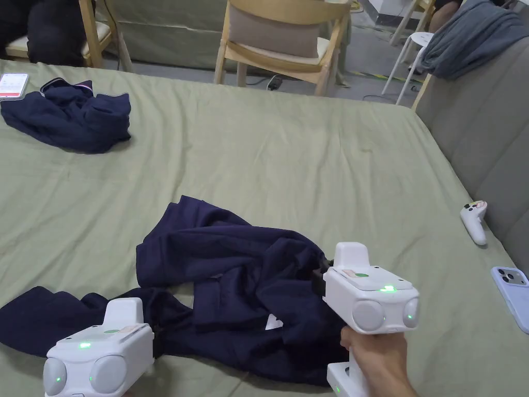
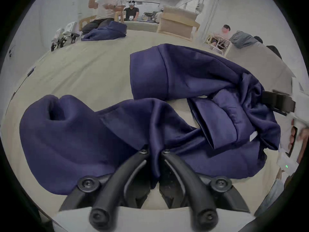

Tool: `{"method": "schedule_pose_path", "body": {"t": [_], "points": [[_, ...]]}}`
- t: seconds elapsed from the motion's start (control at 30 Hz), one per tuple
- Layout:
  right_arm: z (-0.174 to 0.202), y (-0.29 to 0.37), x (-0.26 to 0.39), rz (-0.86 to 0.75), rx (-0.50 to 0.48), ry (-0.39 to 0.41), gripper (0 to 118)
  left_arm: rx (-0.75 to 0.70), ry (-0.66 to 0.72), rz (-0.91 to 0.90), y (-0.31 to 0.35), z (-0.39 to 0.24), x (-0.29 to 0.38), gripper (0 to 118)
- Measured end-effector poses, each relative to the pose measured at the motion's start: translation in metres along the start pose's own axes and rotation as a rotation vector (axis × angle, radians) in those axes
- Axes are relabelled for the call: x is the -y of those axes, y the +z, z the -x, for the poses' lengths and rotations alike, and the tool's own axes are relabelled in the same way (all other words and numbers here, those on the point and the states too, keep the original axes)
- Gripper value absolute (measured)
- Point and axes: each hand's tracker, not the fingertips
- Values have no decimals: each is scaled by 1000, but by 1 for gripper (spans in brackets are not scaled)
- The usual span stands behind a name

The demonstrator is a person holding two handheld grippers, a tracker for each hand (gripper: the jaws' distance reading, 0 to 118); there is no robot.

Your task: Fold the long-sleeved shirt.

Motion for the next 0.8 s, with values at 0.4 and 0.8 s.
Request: {"method": "schedule_pose_path", "body": {"t": [0.4,0.8], "points": [[-13,120,-53,-258,-118,-117,2,185,45,-311,99,13,-65,10],[0,260,-221,-633,-128,-6,2,163,-108,-826,312,-5,-244,10]]}}
